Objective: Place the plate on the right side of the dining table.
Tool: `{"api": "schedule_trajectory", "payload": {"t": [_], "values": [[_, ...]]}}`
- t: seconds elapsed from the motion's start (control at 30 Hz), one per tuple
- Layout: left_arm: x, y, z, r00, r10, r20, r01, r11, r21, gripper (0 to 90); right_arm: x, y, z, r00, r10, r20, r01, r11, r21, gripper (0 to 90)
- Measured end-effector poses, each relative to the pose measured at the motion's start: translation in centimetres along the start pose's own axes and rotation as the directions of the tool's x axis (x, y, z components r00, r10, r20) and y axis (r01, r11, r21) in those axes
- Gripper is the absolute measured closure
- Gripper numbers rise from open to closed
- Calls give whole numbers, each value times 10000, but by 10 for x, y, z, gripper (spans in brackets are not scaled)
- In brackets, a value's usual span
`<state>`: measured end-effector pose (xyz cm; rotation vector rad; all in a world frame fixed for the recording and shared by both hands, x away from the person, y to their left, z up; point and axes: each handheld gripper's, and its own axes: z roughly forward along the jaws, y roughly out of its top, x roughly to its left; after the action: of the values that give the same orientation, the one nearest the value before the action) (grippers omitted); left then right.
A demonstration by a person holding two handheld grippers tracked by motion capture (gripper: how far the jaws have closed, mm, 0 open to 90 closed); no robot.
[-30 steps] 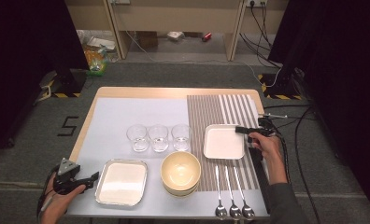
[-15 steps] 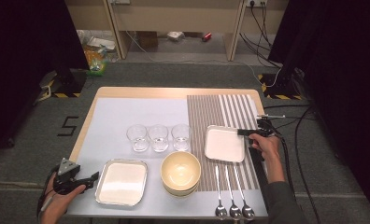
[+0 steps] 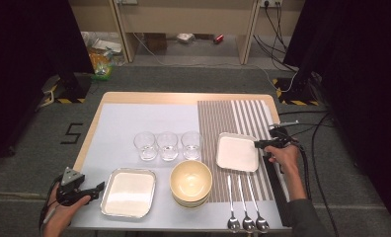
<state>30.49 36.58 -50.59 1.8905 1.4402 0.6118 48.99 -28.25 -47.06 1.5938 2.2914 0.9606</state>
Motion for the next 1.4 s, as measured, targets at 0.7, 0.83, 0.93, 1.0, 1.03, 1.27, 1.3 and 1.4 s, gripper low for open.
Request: {"api": "schedule_trajectory", "payload": {"t": [0.7, 0.83, 0.93, 1.0, 1.03, 1.27, 1.3, 1.4], "values": [[0, 0, 0, 10000, 0, 4, 0, 10000, 3, 166, 4, 11, 10, 9953, -671, 696, 674, 9977, -22, 811], [0, 0, 0, 10000, 4, 10, -4, 10000, 16, 166, 5, 10, 9, 9949, -526, 859, 524, 9986, 43, 715], [0, 0, 0, 10000, 4, -1, -4, 10000, 3, 166, 6, 10, 9, 9949, -527, 861, 532, 9986, -26, 667], [0, 0, 0, 10000, 5, 6, -5, 10000, 14, 166, 8, 11, 7, 9949, -525, 864, 536, 9985, -108, 634], [0, 0, 0, 10000, 6, 0, -6, 10000, 5, 166, 8, 11, 6, 9942, -572, 914, 591, 9981, -188, 610], [0, 0, 0, 10000, -4, 10, 4, 10000, -2, 166, 13, 13, -7, 9952, -519, 828, 563, 9970, -524, 494], [0, 0, 0, 10000, -18, 5, 18, 10000, -21, 165, 14, 13, -10, 9962, -478, 732, 522, 9969, -587, 479], [0, 0, 0, 10000, -2, 6, 2, 10000, -9, 166, 19, 12, -17, 9972, -583, 468, 616, 9953, -743, 463]]}}
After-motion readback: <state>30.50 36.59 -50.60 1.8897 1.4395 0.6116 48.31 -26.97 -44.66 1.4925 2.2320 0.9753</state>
